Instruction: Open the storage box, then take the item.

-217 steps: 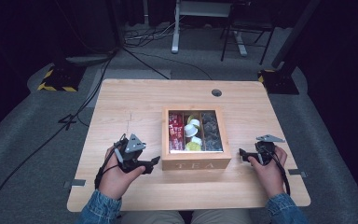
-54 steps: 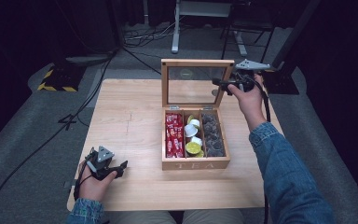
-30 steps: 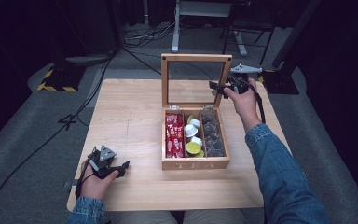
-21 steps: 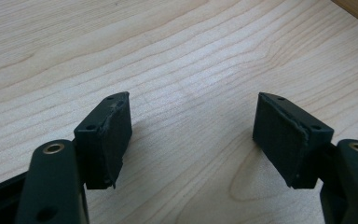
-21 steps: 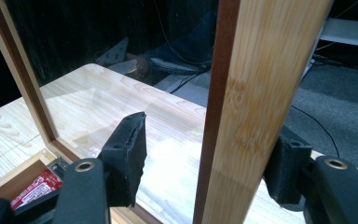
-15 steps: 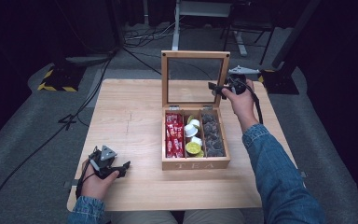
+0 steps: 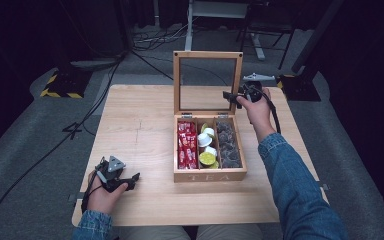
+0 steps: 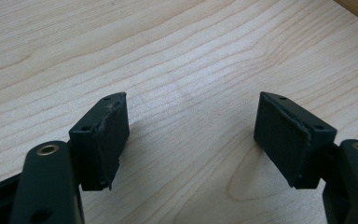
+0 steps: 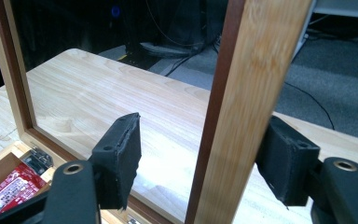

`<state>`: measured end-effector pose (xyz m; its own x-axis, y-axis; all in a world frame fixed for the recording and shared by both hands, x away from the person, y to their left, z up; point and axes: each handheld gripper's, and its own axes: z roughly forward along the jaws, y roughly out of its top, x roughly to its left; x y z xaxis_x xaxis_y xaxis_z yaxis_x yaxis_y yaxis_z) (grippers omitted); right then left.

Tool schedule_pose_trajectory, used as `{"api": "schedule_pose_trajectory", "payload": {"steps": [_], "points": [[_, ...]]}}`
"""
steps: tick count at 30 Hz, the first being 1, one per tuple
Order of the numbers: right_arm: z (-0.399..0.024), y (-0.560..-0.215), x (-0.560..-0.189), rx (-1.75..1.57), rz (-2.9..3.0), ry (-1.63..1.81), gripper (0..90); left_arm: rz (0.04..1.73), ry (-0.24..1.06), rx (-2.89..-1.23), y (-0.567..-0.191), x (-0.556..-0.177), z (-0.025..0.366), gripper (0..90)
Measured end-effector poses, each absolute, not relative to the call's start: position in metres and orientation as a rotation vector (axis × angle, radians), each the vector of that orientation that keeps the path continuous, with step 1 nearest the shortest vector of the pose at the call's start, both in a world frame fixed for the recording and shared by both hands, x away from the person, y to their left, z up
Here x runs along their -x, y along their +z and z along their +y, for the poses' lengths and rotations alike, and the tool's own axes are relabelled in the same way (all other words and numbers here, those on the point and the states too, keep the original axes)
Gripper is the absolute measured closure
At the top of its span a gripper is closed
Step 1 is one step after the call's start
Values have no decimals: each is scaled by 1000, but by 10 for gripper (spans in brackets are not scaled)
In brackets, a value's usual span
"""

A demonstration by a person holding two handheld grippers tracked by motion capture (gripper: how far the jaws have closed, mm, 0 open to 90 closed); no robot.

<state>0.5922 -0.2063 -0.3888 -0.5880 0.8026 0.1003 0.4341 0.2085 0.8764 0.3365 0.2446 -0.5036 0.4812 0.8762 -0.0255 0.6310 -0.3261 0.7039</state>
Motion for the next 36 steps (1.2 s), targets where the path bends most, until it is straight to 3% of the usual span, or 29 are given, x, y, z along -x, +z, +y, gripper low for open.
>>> {"api": "schedule_pose_trajectory", "payload": {"steps": [8, 17, 29, 32, 35, 36], "points": [[-209, -384, -588, -1162, 2119, 1316, 294, 1231, 479, -2071, -504, -341, 246, 259], [-222, -353, -553, -1165, 2154, 1266, 348, 1212, 464, -2084, -504, -350, 248, 255], [-200, -329, -490, -1051, 2247, 1356, 402, 1200, 468, -2087, -504, -357, 241, 256], [-191, -330, -480, -1027, 2278, 1378, 373, 1202, 458, -2088, -504, -358, 240, 256], [-178, -334, -469, -1024, 2275, 1381, 198, 1198, 463, -2089, -504, -359, 239, 255], [-175, -335, -467, -1018, 2270, 1372, 183, 1196, 463, -2088, -504, -360, 239, 255]]}}
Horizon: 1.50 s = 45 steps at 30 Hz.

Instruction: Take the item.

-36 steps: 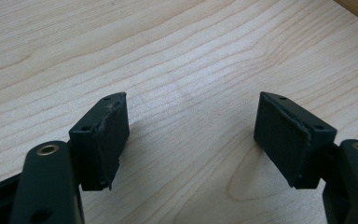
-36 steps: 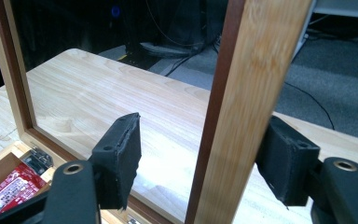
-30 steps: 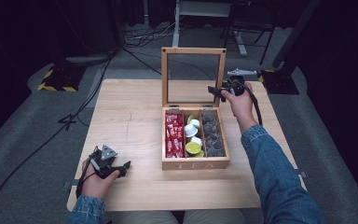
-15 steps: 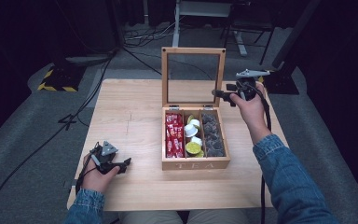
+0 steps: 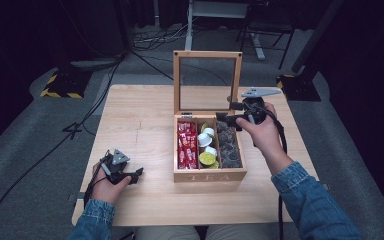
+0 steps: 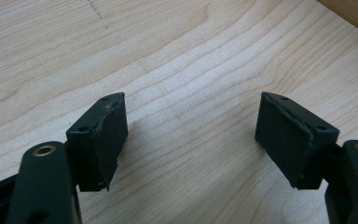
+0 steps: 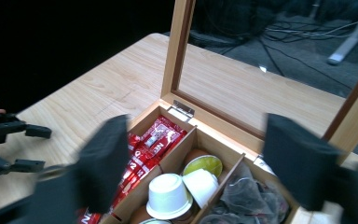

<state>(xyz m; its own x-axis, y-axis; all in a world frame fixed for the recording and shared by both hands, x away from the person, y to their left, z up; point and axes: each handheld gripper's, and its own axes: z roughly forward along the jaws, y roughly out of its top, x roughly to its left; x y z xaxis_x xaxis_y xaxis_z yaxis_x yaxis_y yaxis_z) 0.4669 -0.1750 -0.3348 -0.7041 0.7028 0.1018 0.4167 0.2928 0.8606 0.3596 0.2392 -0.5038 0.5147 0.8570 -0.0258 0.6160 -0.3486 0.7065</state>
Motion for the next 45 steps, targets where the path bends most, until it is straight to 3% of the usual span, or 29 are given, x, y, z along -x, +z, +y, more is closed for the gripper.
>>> {"api": "schedule_pose_trajectory", "payload": {"steps": [2, 5, 9, 18, 26, 45], "points": [[-167, -337, -461, -993, 2287, 1377, 231, 1198, 463, -2086, -504, -360, 239, 254], [-156, -341, -454, -952, 2324, 1379, 211, 1197, 458, -2092, -504, -361, 239, 252], [-142, -346, -447, -934, 2341, 1378, 258, 1198, 455, -2092, -503, -361, 239, 250], [-112, -362, -441, -899, 2420, 1340, 426, 1195, 456, -2094, -503, -361, 239, 248], [-87, -385, -438, -898, 2539, 1249, 523, 1194, 458, -2094, -504, -361, 239, 246], [-58, -425, -441, -1019, 2629, 955, 564, 1190, 458, -2101, -503, -362, 239, 245]]}}
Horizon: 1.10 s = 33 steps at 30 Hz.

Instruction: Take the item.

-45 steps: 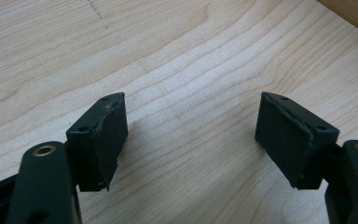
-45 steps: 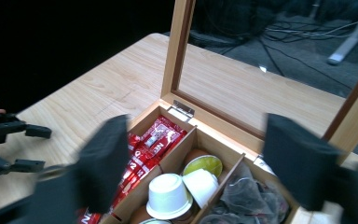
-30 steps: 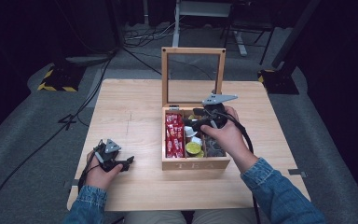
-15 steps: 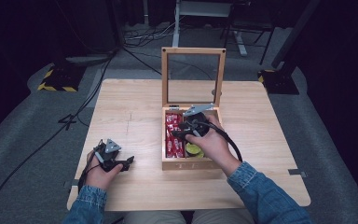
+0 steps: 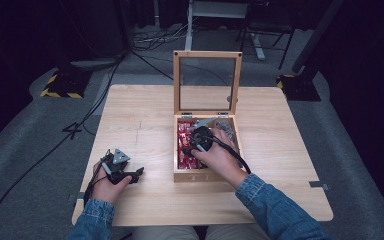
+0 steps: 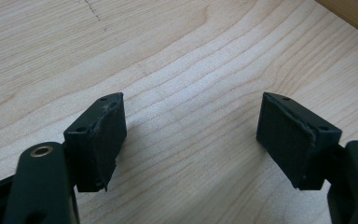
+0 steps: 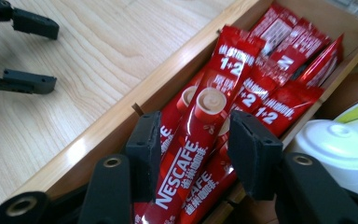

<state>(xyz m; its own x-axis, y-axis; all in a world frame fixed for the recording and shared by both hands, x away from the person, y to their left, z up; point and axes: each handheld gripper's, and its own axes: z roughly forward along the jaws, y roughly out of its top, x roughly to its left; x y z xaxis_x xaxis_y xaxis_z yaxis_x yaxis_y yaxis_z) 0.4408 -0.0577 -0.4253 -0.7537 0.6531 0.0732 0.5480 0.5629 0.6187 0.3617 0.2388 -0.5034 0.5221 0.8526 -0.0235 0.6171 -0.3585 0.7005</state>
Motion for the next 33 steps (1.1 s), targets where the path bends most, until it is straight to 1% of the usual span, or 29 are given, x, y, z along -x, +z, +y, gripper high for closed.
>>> {"api": "schedule_pose_trajectory", "payload": {"steps": [3, 6, 7, 8, 10, 11, 12, 13, 14, 16, 21, 33], "points": [[-56, -428, -441, -1021, 2642, 936, 578, 1190, 458, -2100, -503, -362, 239, 244], [-55, -429, -441, -1027, 2645, 931, 614, 1190, 458, -2100, -503, -362, 239, 245], [-54, -429, -440, -1030, 2652, 929, 640, 1190, 458, -2100, -503, -362, 239, 245], [-54, -429, -440, -1030, 2652, 929, 640, 1190, 458, -2100, -503, -362, 239, 245], [-54, -429, -440, -1033, 2656, 928, 689, 1190, 458, -2100, -503, -362, 239, 244], [-53, -428, -439, -1041, 2656, 945, 768, 1190, 458, -2100, -503, -362, 239, 245], [-53, -426, -438, -1042, 2658, 953, 801, 1190, 458, -2100, -503, -362, 239, 245], [-52, -425, -437, -1035, 2654, 960, 826, 1190, 459, -2100, -503, -362, 239, 245], [-52, -425, -437, -1035, 2654, 960, 826, 1190, 459, -2100, -503, -362, 239, 245], [-52, -424, -437, -1032, 2650, 974, 861, 1190, 458, -2100, -503, -362, 239, 245], [-55, -421, -437, -1050, 2649, 1027, 883, 1191, 458, -2100, -503, -362, 239, 244], [-59, -406, -432, -1027, 2602, 1176, 884, 1190, 458, -2101, -503, -362, 239, 244]]}}
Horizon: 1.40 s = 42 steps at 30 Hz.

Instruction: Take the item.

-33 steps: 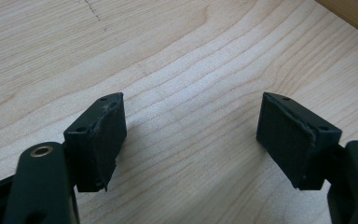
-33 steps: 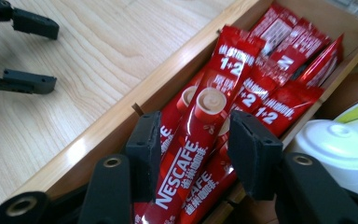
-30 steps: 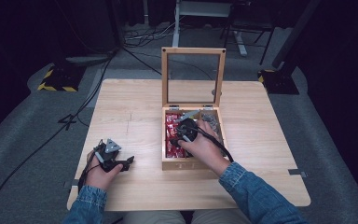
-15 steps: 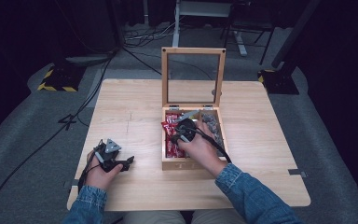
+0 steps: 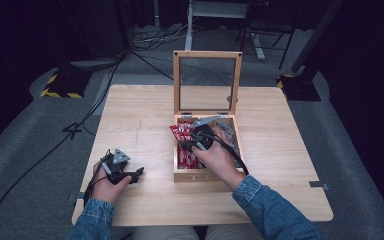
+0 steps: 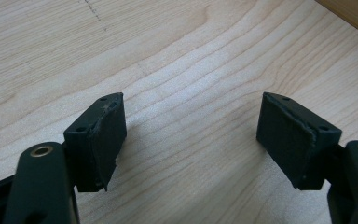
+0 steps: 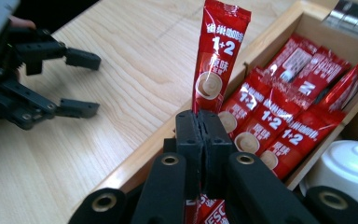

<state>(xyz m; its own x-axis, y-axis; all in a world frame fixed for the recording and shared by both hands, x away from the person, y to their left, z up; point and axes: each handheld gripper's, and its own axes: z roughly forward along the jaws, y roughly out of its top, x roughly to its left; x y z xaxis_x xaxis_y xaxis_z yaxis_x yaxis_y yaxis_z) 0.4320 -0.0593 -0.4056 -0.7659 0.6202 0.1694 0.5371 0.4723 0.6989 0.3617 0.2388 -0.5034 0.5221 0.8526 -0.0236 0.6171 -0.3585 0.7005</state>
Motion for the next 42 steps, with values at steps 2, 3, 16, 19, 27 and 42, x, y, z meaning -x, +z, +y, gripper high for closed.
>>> {"api": "schedule_pose_trajectory", "payload": {"steps": [2, 3, 16, 19, 27, 42], "points": [[-62, -398, -430, -1017, 2586, 1204, 884, 1190, 459, -2100, -503, -362, 239, 244], [-62, -398, -430, -1017, 2586, 1204, 884, 1190, 459, -2100, -503, -362, 239, 244], [-84, -375, -424, -998, 2541, 1304, 884, 1192, 457, -2094, -504, -362, 239, 243], [-93, -369, -422, -987, 2530, 1314, 884, 1190, 454, -2101, -503, -362, 239, 241], [-124, -354, -408, -956, 2478, 1347, 884, 1190, 453, -2096, -504, -363, 238, 234], [-181, -339, -381, -961, 2363, 1389, 884, 1190, 452, -2096, -504, -363, 238, 231]]}}
